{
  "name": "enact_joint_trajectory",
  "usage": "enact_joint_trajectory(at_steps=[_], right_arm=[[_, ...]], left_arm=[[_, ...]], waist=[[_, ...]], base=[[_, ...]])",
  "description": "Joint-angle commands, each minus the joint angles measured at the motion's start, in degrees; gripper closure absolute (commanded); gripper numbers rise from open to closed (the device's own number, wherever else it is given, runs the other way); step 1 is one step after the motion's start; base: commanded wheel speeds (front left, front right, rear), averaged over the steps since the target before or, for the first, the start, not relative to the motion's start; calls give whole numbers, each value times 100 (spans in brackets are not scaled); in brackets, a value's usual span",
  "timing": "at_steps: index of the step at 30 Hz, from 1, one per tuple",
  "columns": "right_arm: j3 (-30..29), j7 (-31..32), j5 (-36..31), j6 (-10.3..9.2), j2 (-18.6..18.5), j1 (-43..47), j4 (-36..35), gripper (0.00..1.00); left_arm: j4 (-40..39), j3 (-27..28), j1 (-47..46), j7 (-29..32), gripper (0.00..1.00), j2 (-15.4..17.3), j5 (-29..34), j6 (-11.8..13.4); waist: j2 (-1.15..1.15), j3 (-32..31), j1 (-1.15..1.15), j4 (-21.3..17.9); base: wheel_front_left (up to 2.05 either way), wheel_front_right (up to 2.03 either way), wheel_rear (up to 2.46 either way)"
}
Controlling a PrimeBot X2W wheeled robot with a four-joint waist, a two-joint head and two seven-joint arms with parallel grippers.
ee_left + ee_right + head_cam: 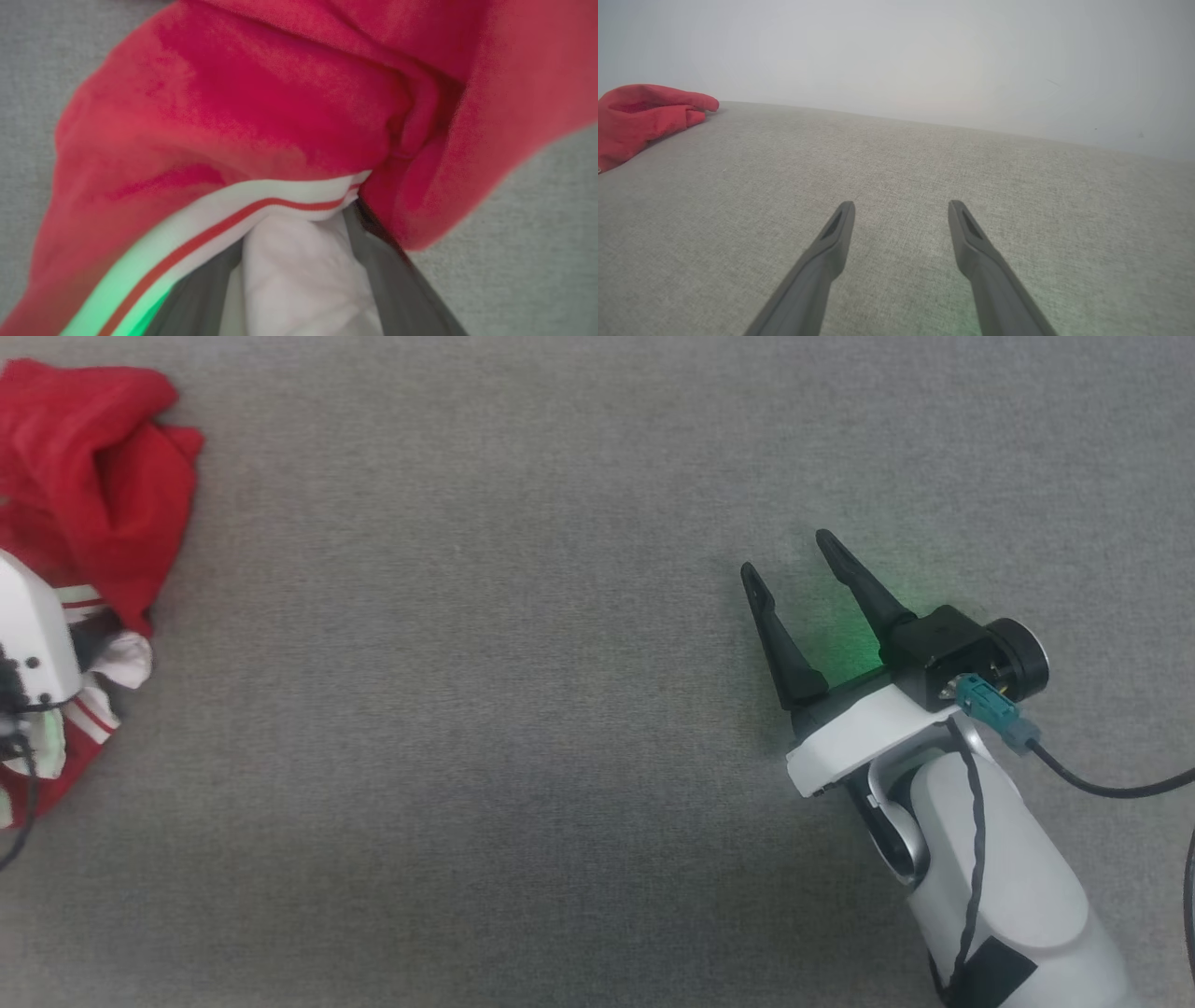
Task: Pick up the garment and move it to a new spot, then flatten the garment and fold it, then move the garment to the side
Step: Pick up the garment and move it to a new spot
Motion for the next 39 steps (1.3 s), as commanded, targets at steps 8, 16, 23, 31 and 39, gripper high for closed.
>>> enact_joint_trajectory(at_steps=[8, 16, 23, 31, 39], right_arm=[[53, -19, -23, 0, 60, -74, -80, 0], [-7, -18, 117, 0, 108, 224, 39, 0], [-222, -19, 266, 0, 136, 657, 40, 0], [-644, -18, 433, 0, 183, 1022, -144, 0], [-935, -18, 710, 0, 209, 1129, -378, 0]], left_arm=[[122, -561, 200, -591, 100, -193, -55, -9], [2, -943, -212, -1934, 100, 50, 201, -7], [-1046, -1604, -327, -2421, 100, 126, 63, -7], [-3681, -2827, -644, -2072, 100, 491, -547, -6], [-5387, -3724, -1525, -1579, 100, 327, -1271, -6]], waist=[[0, -110, 0, -40], [0, -875, 0, 83], [0, -1471, 0, 8], [0, -1593, 0, -535], [0, -1242, 0, -1347]], base=[[0, 0, 0], [0, 0, 0], [0, 0, 0], [0, 0, 0], [0, 0, 0]])
